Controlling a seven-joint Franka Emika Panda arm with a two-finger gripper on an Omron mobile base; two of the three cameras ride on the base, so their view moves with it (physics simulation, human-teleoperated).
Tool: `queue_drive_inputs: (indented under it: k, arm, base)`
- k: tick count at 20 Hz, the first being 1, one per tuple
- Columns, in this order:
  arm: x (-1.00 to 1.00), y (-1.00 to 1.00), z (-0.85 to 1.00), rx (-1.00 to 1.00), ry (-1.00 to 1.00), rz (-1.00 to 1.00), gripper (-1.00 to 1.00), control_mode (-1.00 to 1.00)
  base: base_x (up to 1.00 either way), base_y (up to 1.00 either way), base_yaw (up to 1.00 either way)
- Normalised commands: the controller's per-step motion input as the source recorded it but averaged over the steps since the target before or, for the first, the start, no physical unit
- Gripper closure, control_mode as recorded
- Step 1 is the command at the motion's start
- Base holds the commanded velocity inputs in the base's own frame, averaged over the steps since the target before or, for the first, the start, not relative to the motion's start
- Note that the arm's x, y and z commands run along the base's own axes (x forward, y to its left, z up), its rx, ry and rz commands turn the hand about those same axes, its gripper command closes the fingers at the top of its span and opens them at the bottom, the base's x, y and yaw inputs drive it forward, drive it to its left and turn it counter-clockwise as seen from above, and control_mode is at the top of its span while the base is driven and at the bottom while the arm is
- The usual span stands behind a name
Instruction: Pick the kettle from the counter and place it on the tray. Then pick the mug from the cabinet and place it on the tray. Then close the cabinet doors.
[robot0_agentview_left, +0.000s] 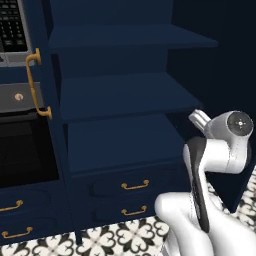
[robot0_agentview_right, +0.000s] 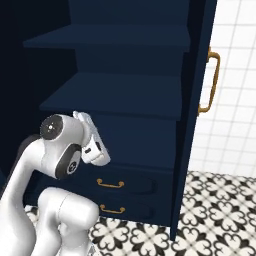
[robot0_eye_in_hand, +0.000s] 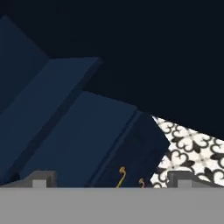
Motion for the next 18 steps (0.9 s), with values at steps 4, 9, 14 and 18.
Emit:
queue_drive_inputs:
  k: [4, 9, 14, 18]
  arm:
    - [-0.4, 0.0, 0.01, 0.06, -0.36, -0.65, -1.0, -1.0]
    - [-0.65, -0.13, 0.22, 0.19, -0.19, -0.45, -1.0, -1.0]
    - [-0.71, -0.34, 0.07, 0.06, -0.25, -0.31, -1.0, -1.0]
    - [-0.68, -0.42, 0.0, 0.0, -0.29, -0.29, -1.0, -1.0]
  base:
    - [0.0, 0.0, 0.0]
    - [0.0, 0.0, 0.0]
    - [0.0, 0.0, 0.0]
    - [0.0, 0.0, 0.0]
